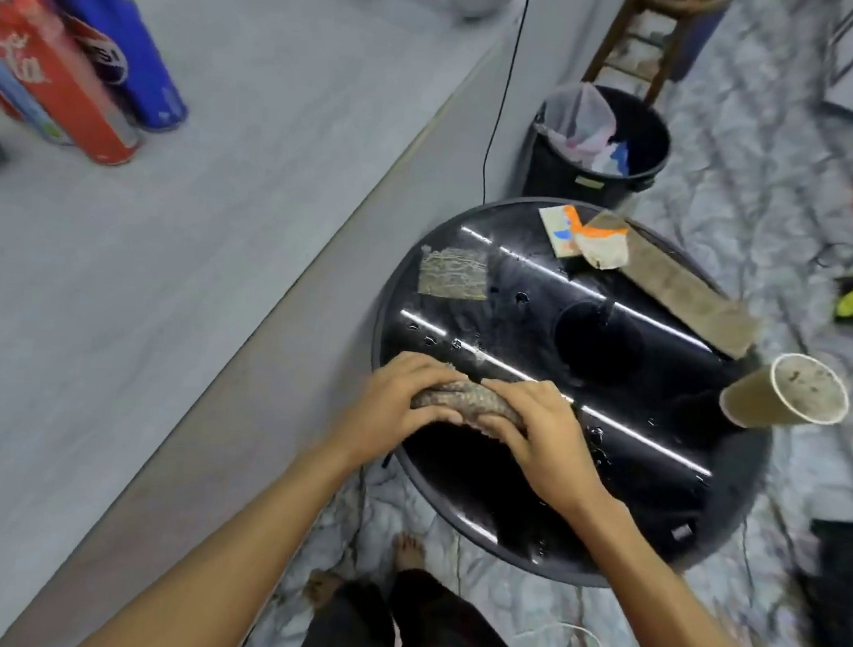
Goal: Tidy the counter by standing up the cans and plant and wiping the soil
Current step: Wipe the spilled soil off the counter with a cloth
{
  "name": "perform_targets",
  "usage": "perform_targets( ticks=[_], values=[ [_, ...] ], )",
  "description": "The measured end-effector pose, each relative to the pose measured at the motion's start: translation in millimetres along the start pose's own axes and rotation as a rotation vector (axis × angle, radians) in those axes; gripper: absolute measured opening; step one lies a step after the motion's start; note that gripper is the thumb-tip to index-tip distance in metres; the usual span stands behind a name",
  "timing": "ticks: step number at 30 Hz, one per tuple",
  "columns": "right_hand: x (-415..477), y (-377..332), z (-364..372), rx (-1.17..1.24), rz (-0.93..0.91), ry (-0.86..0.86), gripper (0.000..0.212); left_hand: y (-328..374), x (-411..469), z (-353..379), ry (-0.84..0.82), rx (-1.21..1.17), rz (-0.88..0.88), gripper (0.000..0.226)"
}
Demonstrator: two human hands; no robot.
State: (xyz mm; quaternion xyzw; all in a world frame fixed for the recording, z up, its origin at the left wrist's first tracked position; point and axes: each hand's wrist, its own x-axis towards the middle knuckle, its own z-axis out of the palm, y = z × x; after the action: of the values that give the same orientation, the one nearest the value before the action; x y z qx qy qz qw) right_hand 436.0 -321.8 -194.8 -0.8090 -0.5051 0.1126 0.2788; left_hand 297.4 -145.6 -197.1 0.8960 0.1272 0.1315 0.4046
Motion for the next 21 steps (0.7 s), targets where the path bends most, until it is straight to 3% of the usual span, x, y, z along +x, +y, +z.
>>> perform_targets(
  ticks=[9,21],
  values=[
    [-35.4,48.3,34.9,-0.036,0.159,0.035,0.040,-43.5,17.0,63.6,-0.147,0.093,0.109,0.039],
    [-60.3,52.4,71.2,-0.228,0.215,0.012,0.039,-70.9,15.3,66.9,-0.330,0.217,0.134,0.046]
  ],
)
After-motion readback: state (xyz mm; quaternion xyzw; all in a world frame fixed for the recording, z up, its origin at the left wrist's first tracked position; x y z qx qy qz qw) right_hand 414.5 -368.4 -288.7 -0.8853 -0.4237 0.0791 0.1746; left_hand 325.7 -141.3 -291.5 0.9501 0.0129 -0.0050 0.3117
